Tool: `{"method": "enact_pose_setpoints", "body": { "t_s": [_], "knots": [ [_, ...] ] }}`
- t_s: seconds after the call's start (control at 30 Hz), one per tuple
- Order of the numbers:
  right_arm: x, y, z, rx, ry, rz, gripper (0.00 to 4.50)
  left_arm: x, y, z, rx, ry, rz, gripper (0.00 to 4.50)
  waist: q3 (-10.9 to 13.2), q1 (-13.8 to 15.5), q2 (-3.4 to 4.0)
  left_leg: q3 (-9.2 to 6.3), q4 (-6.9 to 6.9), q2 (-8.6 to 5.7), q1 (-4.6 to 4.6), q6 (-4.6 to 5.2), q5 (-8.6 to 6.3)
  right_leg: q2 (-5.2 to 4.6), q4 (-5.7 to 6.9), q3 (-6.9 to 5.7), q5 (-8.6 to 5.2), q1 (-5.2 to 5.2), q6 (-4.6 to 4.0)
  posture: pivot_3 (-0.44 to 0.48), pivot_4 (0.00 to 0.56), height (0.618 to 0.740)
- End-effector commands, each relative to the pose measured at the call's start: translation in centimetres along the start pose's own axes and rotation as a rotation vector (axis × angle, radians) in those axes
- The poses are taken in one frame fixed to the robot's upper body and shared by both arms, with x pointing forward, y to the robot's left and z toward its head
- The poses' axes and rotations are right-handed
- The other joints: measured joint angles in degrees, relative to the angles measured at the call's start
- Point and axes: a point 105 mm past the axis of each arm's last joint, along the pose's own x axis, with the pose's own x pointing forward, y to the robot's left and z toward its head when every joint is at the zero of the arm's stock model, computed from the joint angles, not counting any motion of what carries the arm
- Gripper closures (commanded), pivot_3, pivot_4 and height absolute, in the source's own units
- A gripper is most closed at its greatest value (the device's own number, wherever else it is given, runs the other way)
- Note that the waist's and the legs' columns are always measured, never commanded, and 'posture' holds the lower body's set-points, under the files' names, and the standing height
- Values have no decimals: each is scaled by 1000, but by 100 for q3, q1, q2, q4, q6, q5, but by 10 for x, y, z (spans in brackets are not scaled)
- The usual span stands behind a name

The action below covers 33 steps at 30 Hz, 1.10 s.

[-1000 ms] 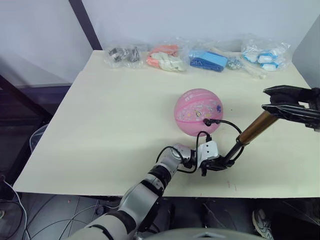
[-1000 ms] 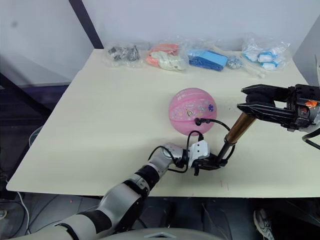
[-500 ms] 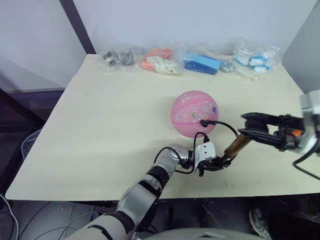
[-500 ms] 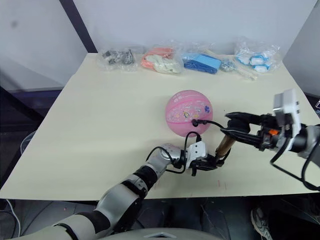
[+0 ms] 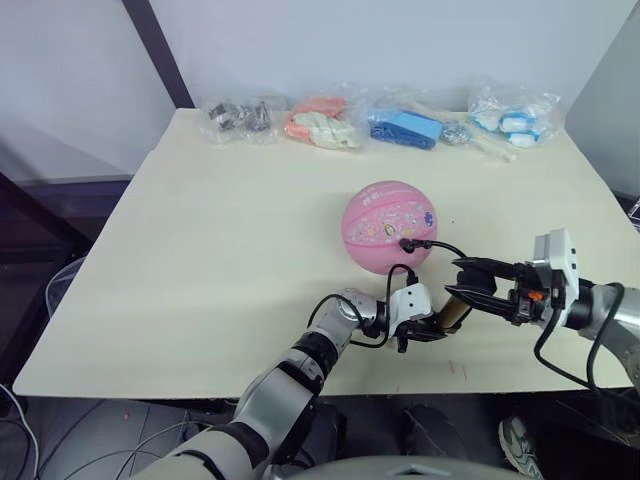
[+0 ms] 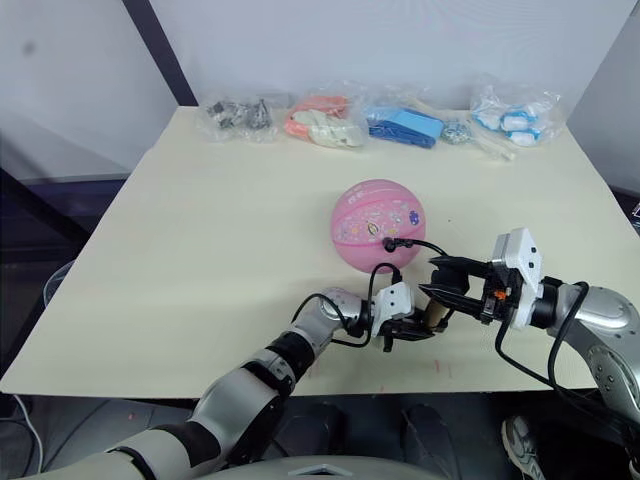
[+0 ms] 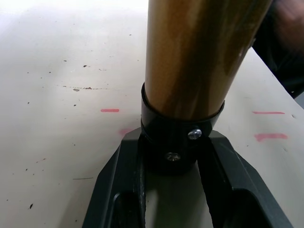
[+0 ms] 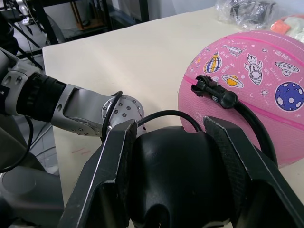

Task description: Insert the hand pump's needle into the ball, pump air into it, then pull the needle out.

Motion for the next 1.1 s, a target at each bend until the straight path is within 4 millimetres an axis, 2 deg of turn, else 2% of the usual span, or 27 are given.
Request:
{"method": "enact_pose_setpoints", "body": {
  "t_s": [0.03,0.2,0.37,0.53,0.63,0.67,0.77,0.9,1.0,1.1],
  "knots": [
    [-10,4,23,-10,-14,48,2760,-8,-15,-43,-144,123,-13,3401,8,1,9,0,0,-1,-3,0,0,-2,-1,0,0,-1,-1,0,150,740],
    [-30,5,72,-45,-57,80,2760,-8,-16,-44,-164,119,-7,3401,45,13,57,-1,0,-9,-19,1,0,-14,-4,-3,2,-9,-3,0,150,740],
    [-43,5,115,-96,-101,88,2760,-7,-16,-44,-162,122,-6,3401,53,13,63,-12,1,-9,-31,1,0,-17,-8,-18,2,-8,-3,0,150,740],
    [-48,8,136,-130,-95,109,2760,-6,-15,-43,-162,119,-6,3401,59,13,64,-16,4,-10,-39,1,1,-20,-9,-23,2,-11,-3,0,150,740],
    [-49,7,140,-127,-94,107,2760,-6,-16,-43,-160,122,-10,3401,60,13,64,-16,5,-11,-42,1,1,-22,-9,-24,2,-13,-3,0,150,740],
    [-48,7,136,-119,-86,114,2760,-6,-16,-43,-161,122,-9,3401,60,13,63,-17,5,-11,-43,1,1,-22,-9,-25,2,-13,-3,0,150,740],
    [-39,7,106,-78,-21,116,2760,-6,-16,-43,-162,121,-8,3401,58,14,60,-20,6,-11,-43,1,1,-22,-10,-28,2,-12,-3,0,150,740],
    [-30,4,77,-52,7,91,2760,-6,-16,-44,-162,120,-5,3401,46,1,46,-24,5,-11,-31,1,1,-20,-11,-31,2,-7,-2,0,150,740],
    [-19,6,47,-34,43,93,2760,-7,-16,-44,-160,121,-4,3401,34,-7,29,-23,6,-8,-12,-4,3,-16,-10,-29,1,10,0,0,150,740],
    [-11,8,29,-27,51,94,2760,-7,-16,-44,-160,122,-2,3401,18,-15,22,-31,4,-4,1,-10,6,-9,-10,-36,-1,20,4,0,150,740]
  ]
}}
